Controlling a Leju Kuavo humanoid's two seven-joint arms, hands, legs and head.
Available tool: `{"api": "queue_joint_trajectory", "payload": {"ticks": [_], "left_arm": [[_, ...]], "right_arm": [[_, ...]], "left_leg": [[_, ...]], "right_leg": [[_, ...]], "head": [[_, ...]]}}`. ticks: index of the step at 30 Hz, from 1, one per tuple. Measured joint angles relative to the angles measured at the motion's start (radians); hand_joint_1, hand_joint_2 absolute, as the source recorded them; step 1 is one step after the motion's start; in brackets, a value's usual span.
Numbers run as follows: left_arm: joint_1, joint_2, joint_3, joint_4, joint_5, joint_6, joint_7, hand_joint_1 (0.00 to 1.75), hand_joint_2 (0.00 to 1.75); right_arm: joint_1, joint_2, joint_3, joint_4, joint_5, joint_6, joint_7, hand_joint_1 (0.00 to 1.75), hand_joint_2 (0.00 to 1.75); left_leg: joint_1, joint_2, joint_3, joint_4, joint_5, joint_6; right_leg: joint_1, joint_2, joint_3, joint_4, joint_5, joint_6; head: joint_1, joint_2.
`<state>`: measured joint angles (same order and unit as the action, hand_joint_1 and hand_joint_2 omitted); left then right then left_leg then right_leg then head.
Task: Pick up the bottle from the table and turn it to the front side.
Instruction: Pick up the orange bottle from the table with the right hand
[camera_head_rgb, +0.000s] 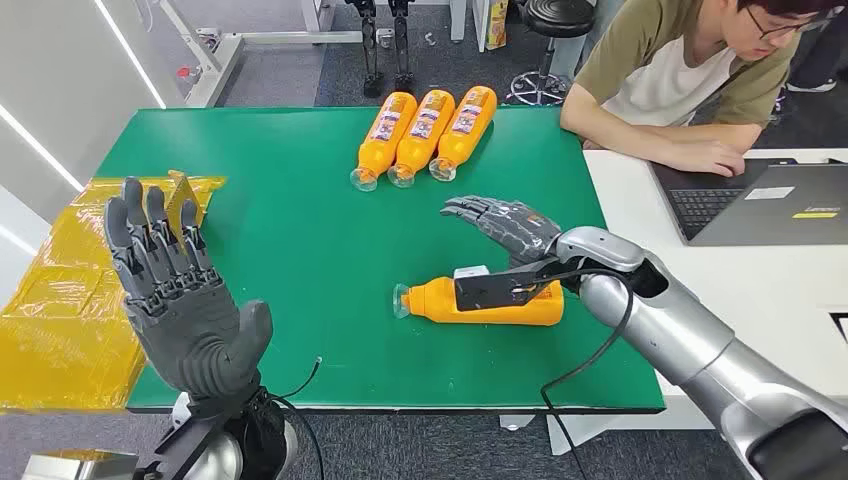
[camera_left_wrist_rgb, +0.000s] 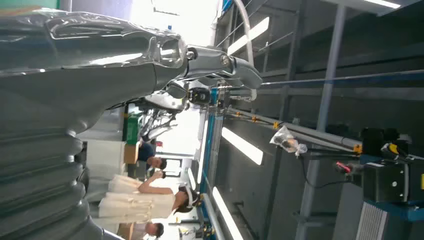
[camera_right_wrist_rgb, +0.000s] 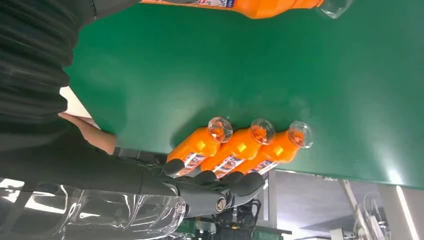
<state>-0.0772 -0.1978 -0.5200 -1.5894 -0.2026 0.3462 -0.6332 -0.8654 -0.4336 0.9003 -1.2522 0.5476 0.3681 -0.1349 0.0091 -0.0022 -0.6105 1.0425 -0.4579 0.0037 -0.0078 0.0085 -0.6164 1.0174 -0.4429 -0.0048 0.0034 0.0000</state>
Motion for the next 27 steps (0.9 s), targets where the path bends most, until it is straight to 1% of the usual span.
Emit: {"api": "queue_joint_trajectory", "payload": {"ticks": [6,9,15,19,21,27], "left_arm": [[-0.014,-0.001,0.000,0.005,0.001,-0.004,0.004,0.00,1.75],[-0.019,-0.001,-0.001,0.009,0.003,-0.017,0.009,0.00,1.75],[-0.033,-0.001,-0.009,0.015,0.009,-0.032,0.022,0.00,1.75],[-0.047,-0.001,-0.019,0.017,0.018,-0.032,0.032,0.00,1.75],[-0.052,-0.001,-0.023,0.018,0.021,-0.031,0.036,0.00,1.75],[-0.051,-0.001,-0.025,0.018,0.023,-0.031,0.045,0.00,1.75]], "right_arm": [[-0.026,-0.012,0.032,0.034,-0.006,0.010,-0.001,0.00,1.75],[-0.042,-0.026,0.055,0.048,-0.021,0.052,0.003,0.00,1.75],[-0.059,-0.080,0.121,0.080,-0.089,0.155,0.022,0.00,1.75],[-0.076,-0.100,0.175,0.107,-0.132,0.196,0.040,0.00,1.75],[-0.080,-0.107,0.203,0.126,-0.139,0.186,0.047,0.00,1.75],[-0.060,-0.135,0.261,0.204,-0.102,0.083,0.050,0.00,1.75]], "left_leg": [[0.000,0.000,0.000,0.000,0.000,0.000],[0.000,0.000,0.000,0.000,0.000,0.000],[0.000,-0.001,-0.001,0.000,0.000,0.000],[0.000,-0.001,-0.001,0.000,0.000,0.000],[0.000,-0.001,-0.001,0.000,0.000,0.000],[0.000,-0.002,-0.001,0.000,0.000,0.000]], "right_leg": [[0.000,0.000,0.000,0.000,0.000,0.000],[0.000,0.000,0.000,0.000,0.000,0.000],[0.000,-0.001,0.000,0.000,0.000,0.001],[0.000,-0.001,0.000,0.000,0.000,0.001],[0.000,-0.001,0.000,0.000,0.000,0.001],[0.000,-0.001,0.000,0.000,0.000,0.001]], "head": [[0.000,0.000],[0.000,0.000],[0.000,0.000],[0.000,0.000],[0.000,0.000],[0.000,0.000]]}}
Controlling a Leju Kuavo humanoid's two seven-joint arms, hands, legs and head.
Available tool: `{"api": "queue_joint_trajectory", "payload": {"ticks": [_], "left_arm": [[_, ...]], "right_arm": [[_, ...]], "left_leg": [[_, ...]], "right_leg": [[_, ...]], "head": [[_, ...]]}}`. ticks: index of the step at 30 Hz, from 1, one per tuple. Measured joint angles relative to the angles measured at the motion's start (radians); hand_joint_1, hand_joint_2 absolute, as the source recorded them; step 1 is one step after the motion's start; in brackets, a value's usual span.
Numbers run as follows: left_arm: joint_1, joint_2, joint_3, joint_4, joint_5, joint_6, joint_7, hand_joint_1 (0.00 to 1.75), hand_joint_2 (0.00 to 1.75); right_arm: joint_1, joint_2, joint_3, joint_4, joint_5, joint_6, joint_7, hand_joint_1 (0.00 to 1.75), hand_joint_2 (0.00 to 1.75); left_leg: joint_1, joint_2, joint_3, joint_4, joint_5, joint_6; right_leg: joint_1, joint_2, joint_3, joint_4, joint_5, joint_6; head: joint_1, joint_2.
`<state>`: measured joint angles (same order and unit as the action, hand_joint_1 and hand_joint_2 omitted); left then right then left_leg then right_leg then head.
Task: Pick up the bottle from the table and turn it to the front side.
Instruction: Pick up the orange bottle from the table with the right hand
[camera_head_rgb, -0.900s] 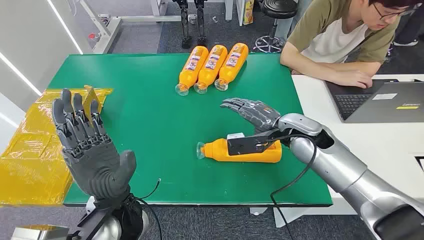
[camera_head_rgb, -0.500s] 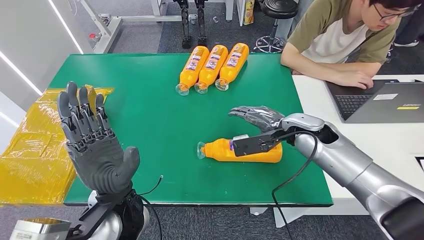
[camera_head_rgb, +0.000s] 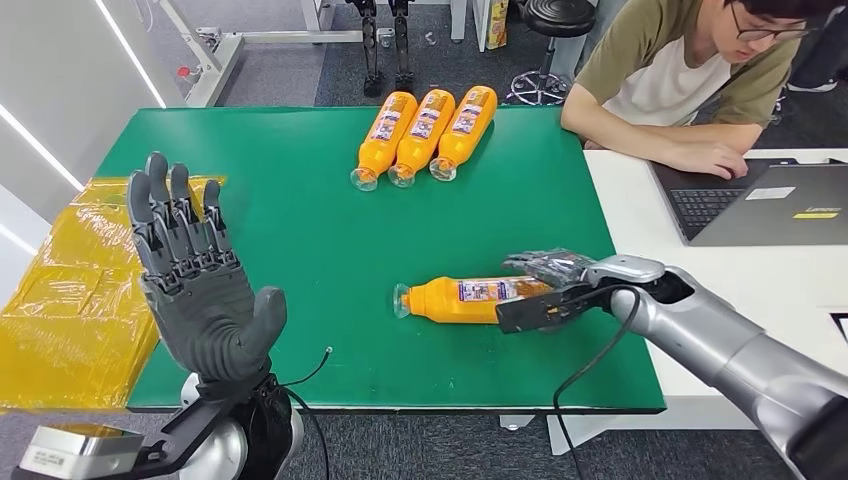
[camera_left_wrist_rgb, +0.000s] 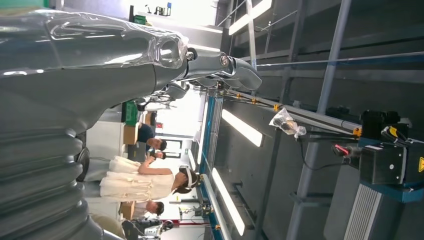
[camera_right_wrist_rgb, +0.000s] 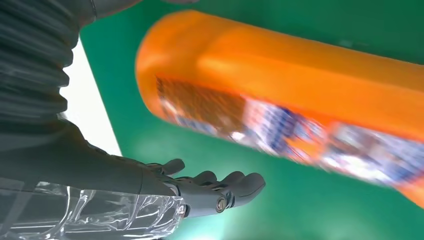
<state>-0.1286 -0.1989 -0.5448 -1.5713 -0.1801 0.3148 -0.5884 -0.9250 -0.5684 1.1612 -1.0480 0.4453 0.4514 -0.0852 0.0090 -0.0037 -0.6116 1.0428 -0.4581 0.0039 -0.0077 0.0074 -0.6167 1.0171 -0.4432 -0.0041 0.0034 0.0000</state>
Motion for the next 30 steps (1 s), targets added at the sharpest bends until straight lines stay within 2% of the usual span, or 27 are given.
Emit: {"api": "queue_joint_trajectory", "payload": {"ticks": [5,15,23,30], "left_arm": [[0.002,0.000,0.000,0.000,-0.004,-0.003,0.000,0.00,1.75],[0.006,0.001,0.000,0.000,-0.007,-0.022,-0.001,0.00,1.75],[0.002,0.002,-0.004,0.003,0.008,-0.017,-0.011,0.00,1.75],[-0.044,0.005,-0.021,0.041,0.058,0.023,-0.034,0.00,1.75]], "right_arm": [[0.014,-0.020,0.021,0.034,0.024,-0.035,0.005,0.00,1.75],[0.090,-0.060,0.019,0.045,0.233,-0.229,0.022,0.00,1.75],[0.135,-0.058,-0.025,0.045,0.318,-0.288,0.021,0.00,1.75],[0.147,-0.013,-0.079,0.084,0.405,-0.309,-0.002,0.00,1.75]], "left_leg": [[0.000,0.000,0.000,0.000,0.000,0.000],[0.000,-0.001,0.000,0.000,0.000,0.000],[0.000,0.000,0.000,0.000,0.000,0.000],[0.000,0.000,0.000,0.000,0.000,0.000]], "right_leg": [[0.000,0.000,0.000,0.000,0.000,0.000],[0.000,-0.001,0.000,0.000,0.000,0.000],[0.000,-0.001,0.000,0.000,0.000,0.000],[0.000,-0.001,0.000,0.000,0.000,0.000]], "head": [[0.000,0.000],[0.000,0.000],[0.000,0.000],[0.000,0.000]]}}
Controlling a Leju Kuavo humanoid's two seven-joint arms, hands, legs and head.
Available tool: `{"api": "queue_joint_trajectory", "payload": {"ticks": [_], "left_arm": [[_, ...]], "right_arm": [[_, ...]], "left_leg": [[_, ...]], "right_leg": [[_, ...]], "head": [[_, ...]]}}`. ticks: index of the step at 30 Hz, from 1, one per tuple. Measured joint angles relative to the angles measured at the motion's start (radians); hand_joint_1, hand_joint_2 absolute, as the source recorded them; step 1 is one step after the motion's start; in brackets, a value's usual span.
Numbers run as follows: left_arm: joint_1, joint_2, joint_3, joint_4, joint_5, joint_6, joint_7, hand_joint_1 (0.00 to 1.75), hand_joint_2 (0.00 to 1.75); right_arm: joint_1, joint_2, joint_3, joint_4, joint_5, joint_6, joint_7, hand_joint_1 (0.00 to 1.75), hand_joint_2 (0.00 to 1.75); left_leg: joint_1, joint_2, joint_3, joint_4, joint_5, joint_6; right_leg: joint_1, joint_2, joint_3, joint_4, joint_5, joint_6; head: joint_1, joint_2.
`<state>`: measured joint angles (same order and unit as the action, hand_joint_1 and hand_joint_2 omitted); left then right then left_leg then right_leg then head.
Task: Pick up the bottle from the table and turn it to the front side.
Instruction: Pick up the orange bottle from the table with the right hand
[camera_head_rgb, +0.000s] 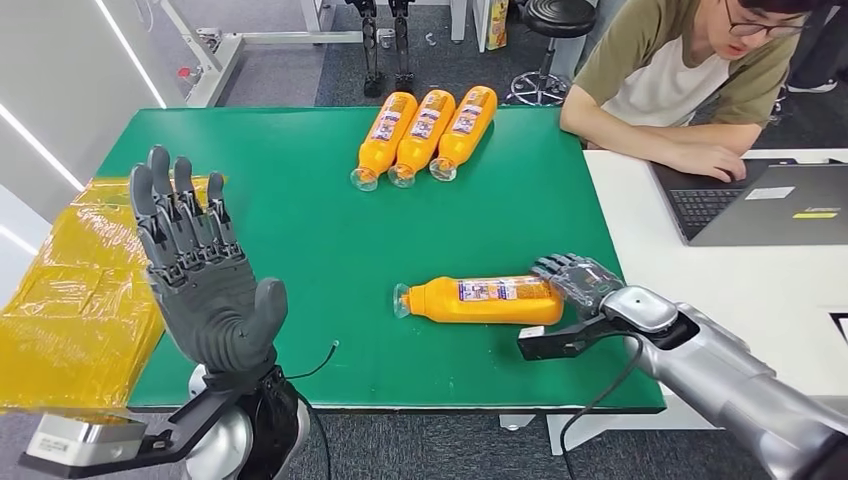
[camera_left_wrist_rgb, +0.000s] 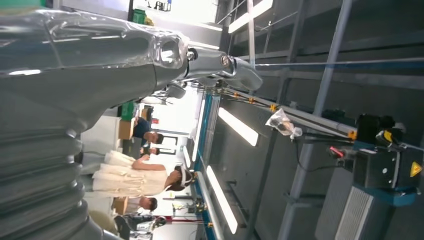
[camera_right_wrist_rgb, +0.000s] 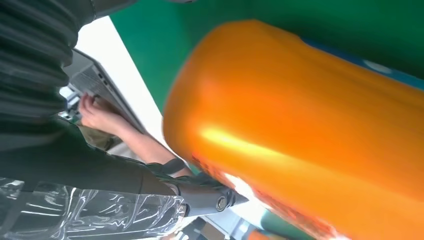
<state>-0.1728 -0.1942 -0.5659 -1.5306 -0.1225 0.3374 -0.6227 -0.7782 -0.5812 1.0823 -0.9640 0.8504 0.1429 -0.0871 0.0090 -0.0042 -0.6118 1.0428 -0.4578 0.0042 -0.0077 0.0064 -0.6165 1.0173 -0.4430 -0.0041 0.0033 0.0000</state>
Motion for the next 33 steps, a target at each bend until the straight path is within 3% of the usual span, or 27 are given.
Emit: {"api": "queue_joint_trajectory", "payload": {"ticks": [10,18,26,33], "left_arm": [[-0.043,0.000,-0.023,0.055,0.041,0.018,-0.023,0.00,1.75],[-0.064,0.000,-0.055,0.082,0.060,0.024,-0.018,0.00,1.75],[-0.061,0.000,-0.059,0.082,0.041,0.011,0.000,0.00,1.75],[-0.044,-0.003,-0.059,0.079,0.025,-0.017,0.018,0.00,1.75]], "right_arm": [[-0.102,0.063,-0.016,0.038,0.002,0.092,-0.051,0.00,1.75],[-0.197,0.141,-0.010,0.094,-0.156,0.233,-0.057,0.00,1.75],[-0.198,0.205,0.013,0.188,-0.219,0.235,-0.069,0.00,1.75],[-0.145,0.209,0.021,0.232,-0.269,0.235,-0.062,0.00,1.75]], "left_leg": [[0.000,0.000,0.000,0.000,0.000,0.000],[0.000,0.000,0.000,0.000,0.000,0.000],[0.000,0.000,0.000,0.000,0.000,0.000],[0.000,0.000,0.000,0.000,0.000,0.000]], "right_leg": [[0.000,0.000,0.000,0.000,0.000,0.000],[0.000,0.001,0.000,0.001,0.000,0.000],[0.000,0.000,0.000,0.000,0.000,0.000],[0.000,0.000,0.000,0.000,0.000,0.000]], "head": [[0.000,0.000],[0.000,0.000],[0.000,0.000],[0.000,0.000]]}}
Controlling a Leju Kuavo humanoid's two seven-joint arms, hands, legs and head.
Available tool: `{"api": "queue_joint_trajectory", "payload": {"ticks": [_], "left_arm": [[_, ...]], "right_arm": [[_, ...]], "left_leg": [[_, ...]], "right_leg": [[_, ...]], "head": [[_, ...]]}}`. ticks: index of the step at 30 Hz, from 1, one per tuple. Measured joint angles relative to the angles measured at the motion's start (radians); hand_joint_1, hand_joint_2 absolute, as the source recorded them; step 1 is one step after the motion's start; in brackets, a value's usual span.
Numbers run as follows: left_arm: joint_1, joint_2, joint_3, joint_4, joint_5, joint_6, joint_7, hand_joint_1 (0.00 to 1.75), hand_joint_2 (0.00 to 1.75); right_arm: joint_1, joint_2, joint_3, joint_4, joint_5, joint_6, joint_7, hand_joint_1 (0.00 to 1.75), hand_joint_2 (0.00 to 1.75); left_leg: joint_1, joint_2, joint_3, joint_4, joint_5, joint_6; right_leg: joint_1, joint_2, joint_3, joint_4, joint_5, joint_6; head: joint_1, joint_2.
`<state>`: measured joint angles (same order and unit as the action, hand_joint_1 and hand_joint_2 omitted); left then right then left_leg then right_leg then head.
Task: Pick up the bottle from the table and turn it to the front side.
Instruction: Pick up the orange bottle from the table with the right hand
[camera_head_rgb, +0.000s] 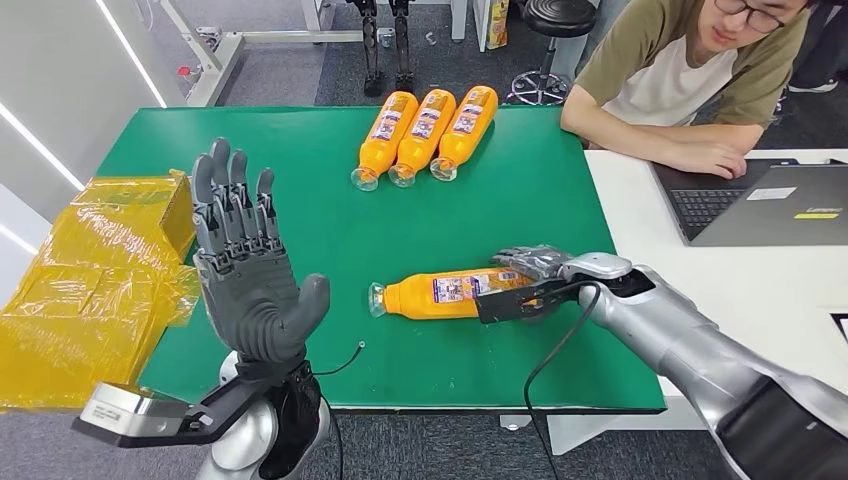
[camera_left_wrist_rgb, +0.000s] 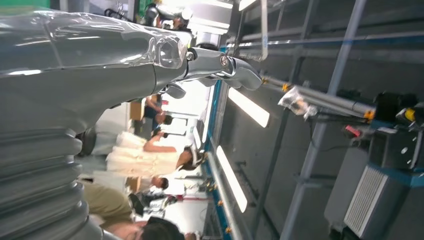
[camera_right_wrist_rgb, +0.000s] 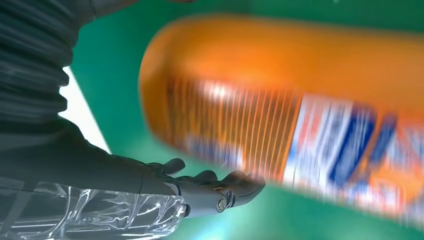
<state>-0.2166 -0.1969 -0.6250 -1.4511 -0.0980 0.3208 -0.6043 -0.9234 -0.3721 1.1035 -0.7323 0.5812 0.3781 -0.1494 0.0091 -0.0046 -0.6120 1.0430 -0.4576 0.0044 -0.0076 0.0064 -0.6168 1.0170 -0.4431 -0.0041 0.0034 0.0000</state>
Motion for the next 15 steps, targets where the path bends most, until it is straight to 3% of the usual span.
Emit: {"api": "queue_joint_trajectory", "payload": {"ticks": [6,10,15], "left_arm": [[0.022,-0.001,0.000,-0.005,-0.016,-0.023,0.008,0.00,1.75],[0.035,-0.001,-0.001,-0.013,-0.026,-0.037,0.010,0.00,1.75],[0.050,-0.001,-0.001,-0.027,-0.036,-0.044,0.015,0.00,1.75]], "right_arm": [[0.062,-0.036,-0.001,-0.011,-0.016,-0.029,0.022,0.00,1.75],[0.109,-0.074,-0.021,-0.047,-0.011,-0.056,0.051,1.72,1.75],[0.189,-0.097,-0.079,-0.092,0.070,-0.136,0.055,1.75,1.75]], "left_leg": [[0.000,0.000,0.001,0.000,0.000,0.000],[0.000,-0.001,0.002,0.000,-0.001,0.000],[0.000,0.000,0.007,-0.001,-0.002,0.001]], "right_leg": [[0.000,0.001,0.000,0.000,0.000,0.000],[0.000,-0.001,0.002,-0.001,-0.001,0.001],[0.001,0.000,0.007,-0.002,-0.001,0.001]], "head": [[0.000,0.000],[0.000,0.000],[0.000,0.000]]}}
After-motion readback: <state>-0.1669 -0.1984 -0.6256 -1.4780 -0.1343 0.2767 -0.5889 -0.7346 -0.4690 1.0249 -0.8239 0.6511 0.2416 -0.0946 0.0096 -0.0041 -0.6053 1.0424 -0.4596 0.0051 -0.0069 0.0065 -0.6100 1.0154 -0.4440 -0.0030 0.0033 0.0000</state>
